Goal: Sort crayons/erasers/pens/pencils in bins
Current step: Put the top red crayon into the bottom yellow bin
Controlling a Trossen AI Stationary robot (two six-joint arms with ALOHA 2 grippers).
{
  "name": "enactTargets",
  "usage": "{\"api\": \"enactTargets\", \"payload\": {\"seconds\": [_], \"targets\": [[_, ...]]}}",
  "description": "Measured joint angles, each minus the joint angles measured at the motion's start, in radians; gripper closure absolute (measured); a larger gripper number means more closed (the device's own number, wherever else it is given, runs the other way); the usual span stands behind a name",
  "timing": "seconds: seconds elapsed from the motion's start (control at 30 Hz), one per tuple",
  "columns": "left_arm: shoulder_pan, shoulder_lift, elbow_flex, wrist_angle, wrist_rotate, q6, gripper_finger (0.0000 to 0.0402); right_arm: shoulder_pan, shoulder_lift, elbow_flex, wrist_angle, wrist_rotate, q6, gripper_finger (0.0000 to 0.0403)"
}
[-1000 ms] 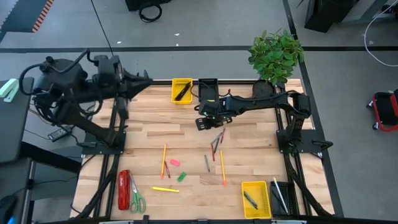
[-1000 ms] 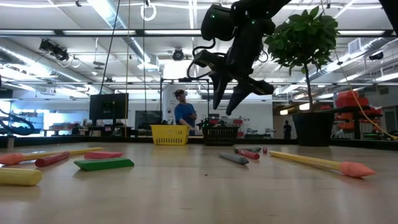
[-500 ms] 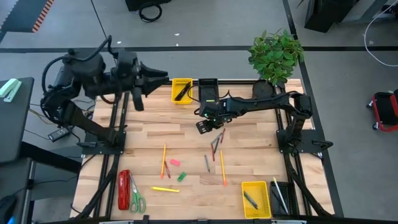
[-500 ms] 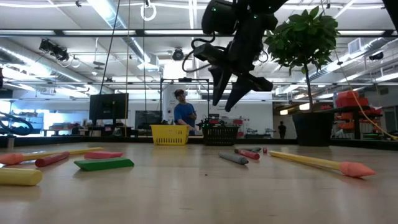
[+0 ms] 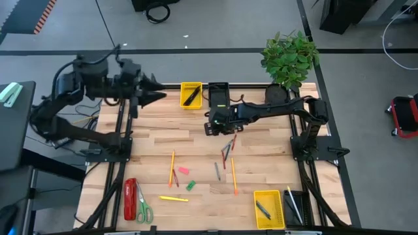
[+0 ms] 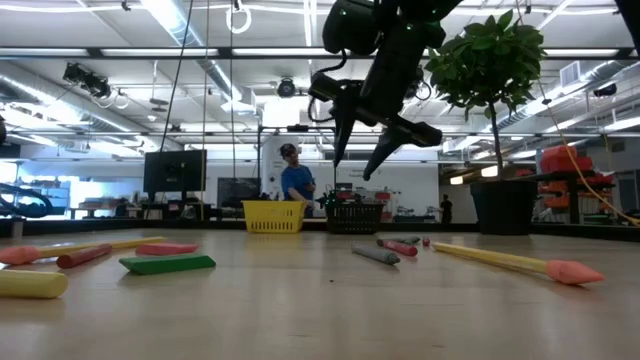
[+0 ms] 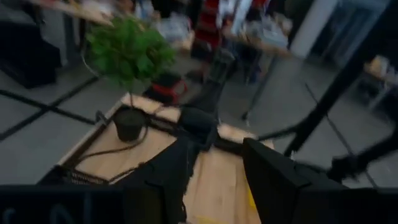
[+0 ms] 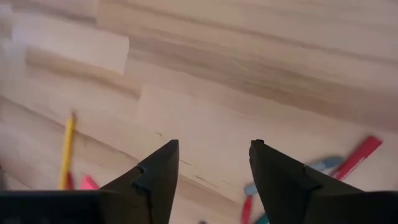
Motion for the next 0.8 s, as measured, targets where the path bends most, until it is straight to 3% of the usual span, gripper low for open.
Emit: {"api": "enactTargets", "payload": {"seconds": [0.17,0.3,0.47,0.6,0.8], "targets": [[0.056,-0.190,-0.273,0.186,0.045,-0.112,0.0240,0.014,0.000,0.000,-0.012,0.000,0.113,0.0186],[0.063,-0.287,-0.401,0.286,0.068,-0.201,0.0239,0.013,0.000,0.000,-0.069,0.000,0.213,0.0184],[0.063,-0.337,-0.432,0.305,0.066,-0.231,0.0245,-0.005,0.000,-0.029,-0.188,0.008,0.314,0.0184],[0.063,-0.360,-0.432,0.300,0.066,-0.233,0.0250,-0.024,0.001,-0.071,-0.163,-0.061,0.334,0.0184],[0.063,-0.399,-0.432,0.279,0.056,-0.232,0.0252,-0.050,0.001,-0.145,-0.154,-0.068,0.347,0.0187]]}}
